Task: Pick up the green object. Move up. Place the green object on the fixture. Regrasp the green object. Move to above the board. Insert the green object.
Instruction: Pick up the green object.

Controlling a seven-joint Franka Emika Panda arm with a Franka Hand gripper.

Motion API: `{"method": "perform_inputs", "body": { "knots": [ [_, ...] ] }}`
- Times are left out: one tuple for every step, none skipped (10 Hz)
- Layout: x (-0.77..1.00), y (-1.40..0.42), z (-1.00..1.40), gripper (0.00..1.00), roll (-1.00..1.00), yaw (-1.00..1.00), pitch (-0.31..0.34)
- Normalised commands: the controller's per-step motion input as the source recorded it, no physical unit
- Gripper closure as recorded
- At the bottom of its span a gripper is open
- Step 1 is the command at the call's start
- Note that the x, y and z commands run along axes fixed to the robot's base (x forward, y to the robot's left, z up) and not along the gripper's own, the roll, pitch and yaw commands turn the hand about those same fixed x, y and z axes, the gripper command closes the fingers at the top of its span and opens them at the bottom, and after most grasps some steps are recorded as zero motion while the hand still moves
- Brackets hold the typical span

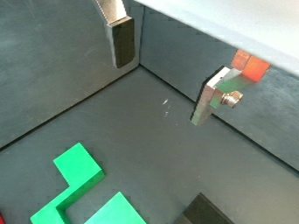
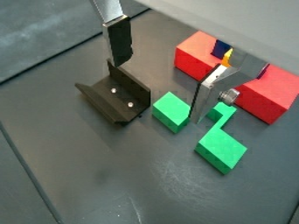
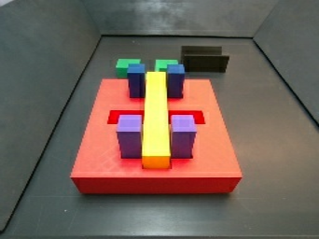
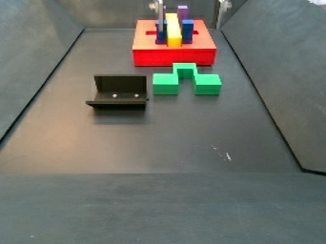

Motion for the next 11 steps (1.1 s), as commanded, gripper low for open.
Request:
{"method": "perform_inputs", "body": {
  "knots": [
    [0.19,-0.34,-0.24,0.0,-0.04,0.0,-0.033],
    [0.27,-0.64,-0.27,0.0,-0.03,0.0,-0.069],
    [0.32,-0.76,-0.26,0.0,-0.02,0.0,-0.071],
    [0.39,-0.75,-0.26,0.0,-0.03,0.0,-0.051],
    [0.36,-0.73,-0.29,0.0,-0.02,0.0,-0.051],
    [0.28,-0.73,-0.31,0.0,-0.01,0.01,-0.074],
    [0.27,-0.69,-0.32,0.0,-0.03,0.05,-0.08],
    [0.05,-0.55,-0.35,0.0,-0.03,0.08,-0.079],
    [0.0,-0.38,-0.44,0.0,-0.06,0.15,-0.099],
    [0.0,-0.46,-0.46,0.0,-0.07,0.14,-0.117],
    [0.0,-0.52,-0.46,0.0,-0.05,0.12,-0.104]
  ]
}}
